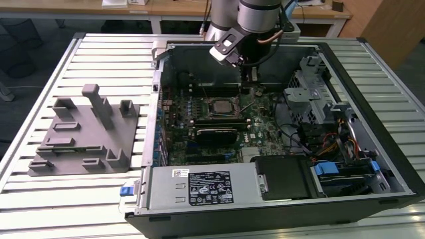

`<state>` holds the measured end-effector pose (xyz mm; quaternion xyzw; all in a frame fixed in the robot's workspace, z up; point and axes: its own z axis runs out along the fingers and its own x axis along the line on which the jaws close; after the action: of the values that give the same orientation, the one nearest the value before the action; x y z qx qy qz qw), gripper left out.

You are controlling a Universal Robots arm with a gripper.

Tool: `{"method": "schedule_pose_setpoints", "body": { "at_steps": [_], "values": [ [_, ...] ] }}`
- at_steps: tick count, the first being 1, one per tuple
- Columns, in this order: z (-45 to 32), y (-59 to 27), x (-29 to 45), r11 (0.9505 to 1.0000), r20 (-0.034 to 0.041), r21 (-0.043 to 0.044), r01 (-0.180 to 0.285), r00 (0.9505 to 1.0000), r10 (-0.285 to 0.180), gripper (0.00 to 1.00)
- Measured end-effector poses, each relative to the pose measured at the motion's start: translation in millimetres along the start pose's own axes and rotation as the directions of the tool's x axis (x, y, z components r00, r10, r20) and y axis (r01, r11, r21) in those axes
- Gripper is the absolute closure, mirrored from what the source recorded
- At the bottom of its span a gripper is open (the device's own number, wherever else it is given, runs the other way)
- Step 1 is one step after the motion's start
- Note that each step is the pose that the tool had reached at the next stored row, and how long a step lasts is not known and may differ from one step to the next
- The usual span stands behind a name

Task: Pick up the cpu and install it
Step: 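Close the cpu cover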

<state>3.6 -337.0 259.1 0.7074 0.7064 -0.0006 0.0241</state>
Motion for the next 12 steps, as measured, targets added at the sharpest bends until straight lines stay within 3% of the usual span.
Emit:
{"method": "schedule_pose_setpoints", "body": {
  "at_steps": [12],
  "values": [
    [2.8,16.0,5.3,1.0,0.0001,0.0009,0.0,1.0,0.0,0.89]
  ]
}}
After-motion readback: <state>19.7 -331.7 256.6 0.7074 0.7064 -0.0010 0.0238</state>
